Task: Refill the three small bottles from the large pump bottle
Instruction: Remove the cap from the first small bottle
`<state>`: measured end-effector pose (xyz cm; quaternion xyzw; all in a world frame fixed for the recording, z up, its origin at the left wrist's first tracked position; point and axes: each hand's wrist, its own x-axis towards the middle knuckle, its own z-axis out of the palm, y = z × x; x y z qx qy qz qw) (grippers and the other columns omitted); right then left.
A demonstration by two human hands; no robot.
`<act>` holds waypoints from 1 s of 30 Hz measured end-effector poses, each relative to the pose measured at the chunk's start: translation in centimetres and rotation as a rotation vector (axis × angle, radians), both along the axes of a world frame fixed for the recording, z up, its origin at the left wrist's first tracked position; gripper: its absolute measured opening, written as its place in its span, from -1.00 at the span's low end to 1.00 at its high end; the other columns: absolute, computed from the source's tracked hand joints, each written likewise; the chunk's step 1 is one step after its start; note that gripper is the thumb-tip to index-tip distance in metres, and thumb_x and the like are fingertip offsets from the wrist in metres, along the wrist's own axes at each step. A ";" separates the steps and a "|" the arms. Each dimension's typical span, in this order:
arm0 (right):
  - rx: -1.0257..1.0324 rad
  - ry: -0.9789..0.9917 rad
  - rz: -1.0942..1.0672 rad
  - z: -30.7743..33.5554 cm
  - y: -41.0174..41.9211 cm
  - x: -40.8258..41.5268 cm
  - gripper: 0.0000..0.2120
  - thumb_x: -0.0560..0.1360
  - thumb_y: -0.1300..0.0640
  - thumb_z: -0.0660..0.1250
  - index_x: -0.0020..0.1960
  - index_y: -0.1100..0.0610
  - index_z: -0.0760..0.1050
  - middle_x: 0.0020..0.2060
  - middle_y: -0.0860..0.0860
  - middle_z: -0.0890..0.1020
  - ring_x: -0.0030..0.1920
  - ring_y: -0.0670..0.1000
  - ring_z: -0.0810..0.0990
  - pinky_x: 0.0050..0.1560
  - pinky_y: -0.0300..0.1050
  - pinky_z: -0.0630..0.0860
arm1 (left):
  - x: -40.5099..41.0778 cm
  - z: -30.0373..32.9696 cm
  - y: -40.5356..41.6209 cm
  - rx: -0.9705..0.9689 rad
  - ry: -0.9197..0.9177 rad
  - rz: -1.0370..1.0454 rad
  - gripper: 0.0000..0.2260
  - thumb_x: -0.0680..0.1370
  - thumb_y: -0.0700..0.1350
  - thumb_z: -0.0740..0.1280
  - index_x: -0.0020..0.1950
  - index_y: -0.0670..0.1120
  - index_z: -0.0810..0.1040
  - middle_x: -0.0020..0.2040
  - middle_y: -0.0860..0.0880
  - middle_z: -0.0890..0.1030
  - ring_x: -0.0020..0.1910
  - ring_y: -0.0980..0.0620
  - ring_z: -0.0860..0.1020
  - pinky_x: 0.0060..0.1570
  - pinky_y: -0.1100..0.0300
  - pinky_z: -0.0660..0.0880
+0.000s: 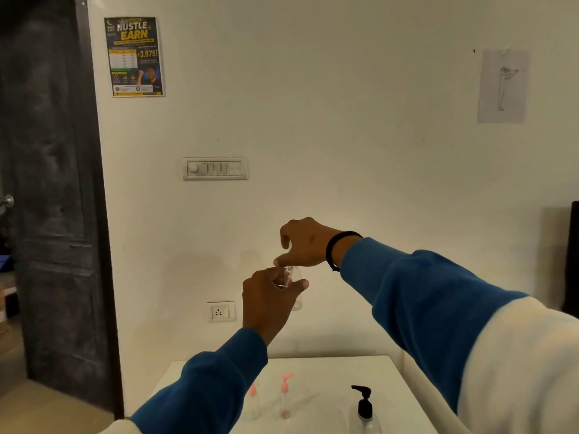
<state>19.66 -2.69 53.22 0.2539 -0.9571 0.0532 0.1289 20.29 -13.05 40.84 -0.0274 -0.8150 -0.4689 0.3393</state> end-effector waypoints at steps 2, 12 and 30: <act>-0.021 0.024 -0.035 -0.2 0.0 -0.3 -0.52 0.58 -0.16 0.38 0.26 0.21 0.46 0.15 0.11 0.58 0.09 0.12 0.58 0.10 -0.02 0.58 | 0.1 0.2 0.1 0.008 0.009 0.003 -0.77 0.46 0.09 0.54 -0.15 0.00 0.58 -0.32 0.17 0.56 -0.33 0.18 0.52 -0.28 0.47 0.30; -0.042 -0.015 -0.022 1.1 0.5 0.3 -0.70 0.59 0.04 0.43 0.12 0.28 0.52 -0.21 0.09 0.60 -0.37 -0.01 0.52 -0.11 -0.07 0.62 | 0.1 0.0 -0.1 -0.027 0.012 0.017 -0.76 0.45 0.10 0.55 -0.17 -0.01 0.57 -0.29 0.13 0.59 -0.34 0.20 0.50 -0.31 0.47 0.28; -0.332 -0.015 0.033 5.3 3.6 1.1 -0.90 0.57 0.18 0.45 0.04 0.20 0.62 -0.32 0.00 0.58 -0.34 -0.04 0.58 -0.33 -0.26 0.51 | 0.6 0.7 -0.4 -0.021 0.042 0.034 -0.73 0.42 0.07 0.58 -0.06 -0.08 0.66 -0.24 0.12 0.60 -0.23 0.12 0.57 -0.37 0.55 0.30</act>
